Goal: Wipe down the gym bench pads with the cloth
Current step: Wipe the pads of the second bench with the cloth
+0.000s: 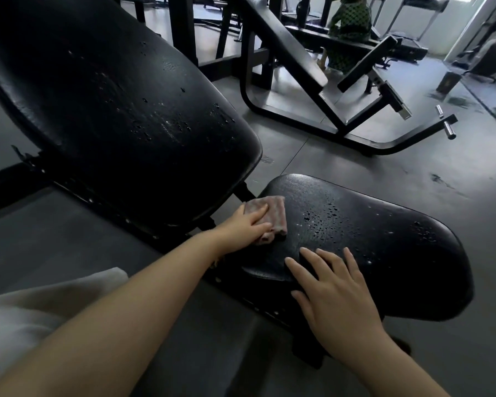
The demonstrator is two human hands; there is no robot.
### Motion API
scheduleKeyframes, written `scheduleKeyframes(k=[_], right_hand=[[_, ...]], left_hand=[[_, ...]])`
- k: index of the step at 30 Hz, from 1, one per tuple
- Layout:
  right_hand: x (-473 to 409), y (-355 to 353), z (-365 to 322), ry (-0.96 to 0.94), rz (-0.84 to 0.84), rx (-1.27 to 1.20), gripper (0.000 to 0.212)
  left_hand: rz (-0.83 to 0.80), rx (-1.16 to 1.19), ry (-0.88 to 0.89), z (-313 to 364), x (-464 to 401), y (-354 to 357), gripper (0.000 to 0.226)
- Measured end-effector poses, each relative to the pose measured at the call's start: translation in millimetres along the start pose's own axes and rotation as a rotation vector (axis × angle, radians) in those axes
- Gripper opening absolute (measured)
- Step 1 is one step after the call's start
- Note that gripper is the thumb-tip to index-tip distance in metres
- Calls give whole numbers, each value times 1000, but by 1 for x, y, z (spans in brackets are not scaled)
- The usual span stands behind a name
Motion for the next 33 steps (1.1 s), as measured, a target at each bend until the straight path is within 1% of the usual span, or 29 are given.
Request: scheduleKeyframes(k=[3, 6, 9, 12, 16, 18, 20, 22, 23, 24, 25, 26, 27, 28, 29, 30, 32, 33], right_hand=[[0, -1, 0, 2, -38, -3, 50], [0, -5, -1, 12, -75, -1, 50], [-4, -15, -5, 46, -91, -31, 49], [-10, -24, -8, 69, -91, -51, 45], [-17, -30, -16, 88, -99, -42, 34], [-21, -36, -21, 133, -149, -73, 34], [-23, -37, -26, 174, -156, -109, 38], [-23, -36, -33, 196, -179, -135, 42], [-22, -35, -37, 200, -179, -138, 44], [-21, -34, -39, 209, -172, -135, 45], [-21, -33, -41, 218, -155, -135, 45], [-22, -32, -44, 232, -137, -136, 44], [-23, -31, -48, 246, -123, -138, 43], [-23, -28, -53, 257, -107, -137, 43], [-24, -26, -57, 262, -80, -138, 44], [-26, -22, -60, 269, -46, -153, 44], [-29, -17, -66, 282, 5, -174, 39], [-31, -16, -67, 297, 12, -188, 33]], left_hand=[[-21, -22, -26, 8, -25, -2, 59], [-17, 11, -20, 10, -27, -2, 57], [-11, 13, 20, 9, -7, -4, 58], [-85, -66, 40, 6, 24, -6, 62], [-321, -325, -3, 11, 59, -25, 78], [-380, -535, -21, 20, 65, -33, 79], [-349, -760, -35, 30, 70, -33, 76], [-271, -890, -25, 37, 75, -29, 74], [-216, -944, 21, 41, 77, -29, 72], [-149, -989, 110, 47, 77, -30, 69], [-92, -987, 229, 51, 75, -32, 66], [-76, -921, 341, 52, 73, -32, 65], [-98, -824, 416, 53, 71, -33, 67], [-143, -723, 446, 53, 69, -32, 68], [-191, -648, 471, 52, 67, -32, 64], [-216, -601, 499, 52, 66, -32, 54], [-198, -525, 550, 51, 66, -33, 27], [-182, -470, 527, 51, 66, -36, 18]])
Point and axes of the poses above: each hand's wrist, its own x-axis away from the middle knuckle, its own y-axis out of the palm, z = x × y, the point moved 1 cm from there along -x, towards the middle knuckle, and after that the axes turned 7 degrees about y, right-handed, at the moved point
